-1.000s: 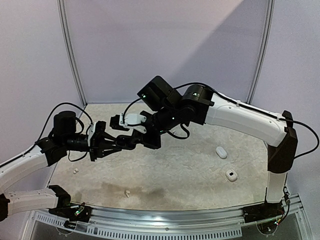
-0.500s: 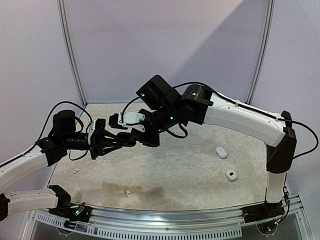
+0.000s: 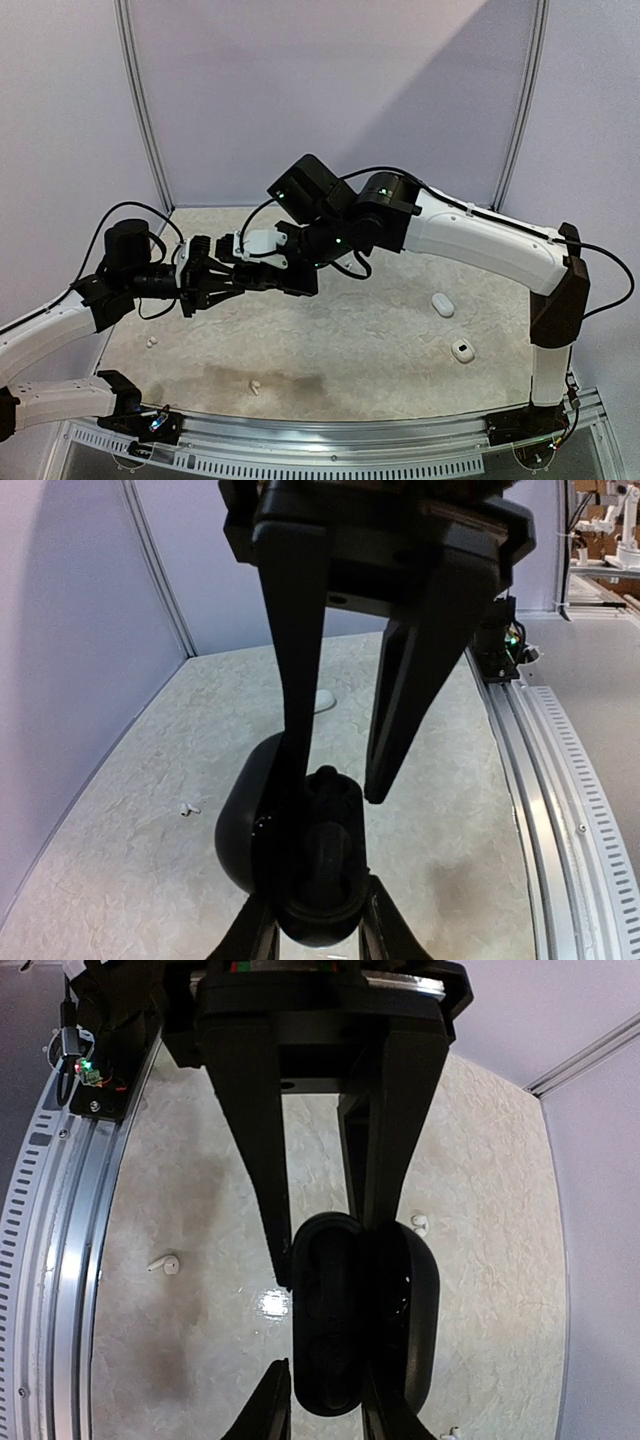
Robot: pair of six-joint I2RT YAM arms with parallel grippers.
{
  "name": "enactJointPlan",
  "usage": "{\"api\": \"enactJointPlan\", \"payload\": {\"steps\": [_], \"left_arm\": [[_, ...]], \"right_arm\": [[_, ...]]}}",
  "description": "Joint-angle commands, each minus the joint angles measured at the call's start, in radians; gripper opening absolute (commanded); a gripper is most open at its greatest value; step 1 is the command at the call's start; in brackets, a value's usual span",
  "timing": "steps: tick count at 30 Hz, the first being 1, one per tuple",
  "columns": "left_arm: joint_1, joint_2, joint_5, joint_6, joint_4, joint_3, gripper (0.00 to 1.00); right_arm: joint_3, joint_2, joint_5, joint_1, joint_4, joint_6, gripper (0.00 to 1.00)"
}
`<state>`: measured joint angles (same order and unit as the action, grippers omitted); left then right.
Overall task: Insert the wireless bluetooth earbuds into the charging case
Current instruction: Insert the right earbud into the right side groove of the charging case.
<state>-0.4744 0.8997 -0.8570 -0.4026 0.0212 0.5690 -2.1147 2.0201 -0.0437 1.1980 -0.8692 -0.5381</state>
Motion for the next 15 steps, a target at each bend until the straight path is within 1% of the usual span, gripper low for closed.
{"api": "enactJointPlan", "payload": {"steps": [1,4,7,10,13,15], "left_arm": [[-0.018,-0.010,-0.027,0.001,0.007,-0.001,0.00],[-0.018,-0.009,0.001,0.002,-0.018,-0.001,0.00],[-0.017,-0.001,0.045,0.026,-0.053,-0.008,0.00],[-0.017,0.008,0.080,0.056,-0.052,-0.015,0.00],[-0.018,0.008,0.081,0.053,-0.039,-0.024,0.00],[-0.018,0.007,0.072,0.007,-0.046,-0.024,0.00]], "right_arm": [[-0.022,0.021,0.031,0.002,-0.008,-0.001,0.25],[-0.022,0.004,0.033,0.002,-0.008,0.007,0.27],[-0.021,-0.038,0.035,0.002,0.008,0.024,0.30],[-0.015,-0.095,0.029,0.002,0.047,0.050,0.33],[0.024,-0.148,-0.016,-0.001,0.146,0.088,0.37],[0.084,-0.194,-0.087,-0.011,0.257,0.145,0.38]]}}
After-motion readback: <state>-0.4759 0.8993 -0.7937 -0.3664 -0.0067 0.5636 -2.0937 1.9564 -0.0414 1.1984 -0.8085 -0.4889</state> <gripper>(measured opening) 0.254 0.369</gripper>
